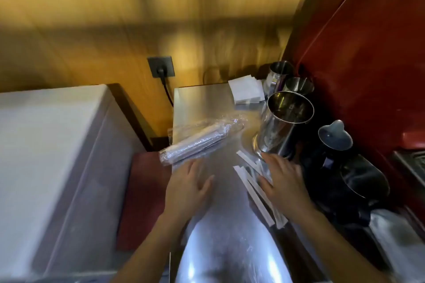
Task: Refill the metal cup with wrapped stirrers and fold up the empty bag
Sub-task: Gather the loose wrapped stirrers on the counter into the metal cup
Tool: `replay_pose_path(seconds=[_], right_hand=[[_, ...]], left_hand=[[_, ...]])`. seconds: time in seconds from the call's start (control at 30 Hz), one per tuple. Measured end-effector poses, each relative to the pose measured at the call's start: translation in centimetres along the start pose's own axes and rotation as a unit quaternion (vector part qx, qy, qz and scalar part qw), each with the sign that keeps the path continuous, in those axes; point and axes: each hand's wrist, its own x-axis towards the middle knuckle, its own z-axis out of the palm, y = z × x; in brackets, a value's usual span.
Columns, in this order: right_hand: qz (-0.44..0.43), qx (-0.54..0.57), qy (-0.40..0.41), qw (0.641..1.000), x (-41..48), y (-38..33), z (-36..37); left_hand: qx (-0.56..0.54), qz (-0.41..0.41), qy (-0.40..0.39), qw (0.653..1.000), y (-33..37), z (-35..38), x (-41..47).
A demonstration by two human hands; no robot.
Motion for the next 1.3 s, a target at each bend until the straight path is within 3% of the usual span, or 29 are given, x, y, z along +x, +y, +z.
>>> replay_pose_path(seconds=[0.13, 0.27, 0.73, 1.13, 1.3], right_hand=[[0.045, -0.041, -0.018, 0.998, -0.7, 0.7, 1.3], [0.103, -0.012, -0.055, 0.993, -1.1, 1.2, 2.4], [0.133, 0.047, -0.138, 0.980, 0.9, 1.9, 1.6], [0.096, 0.052, -0.165, 0.980, 5.0, 1.9, 1.2], [0.064, 0.025, -0.225, 0.972, 4.9, 2.0, 1.4]], left_hand=[[0.018, -0.004, -0.012, 1.000, -0.1, 1.6, -1.3], [0.068, 0.009, 0.024, 0.997, 0.0, 3.1, -2.5], [0.087, 0.006, 0.026, 0.996, -0.6, 4.2, -2.6], [0.094, 0.003, 0.022, 0.995, -0.9, 4.6, -2.6], [0.096, 0.005, 0.017, 0.995, -1.1, 4.8, -2.7]])
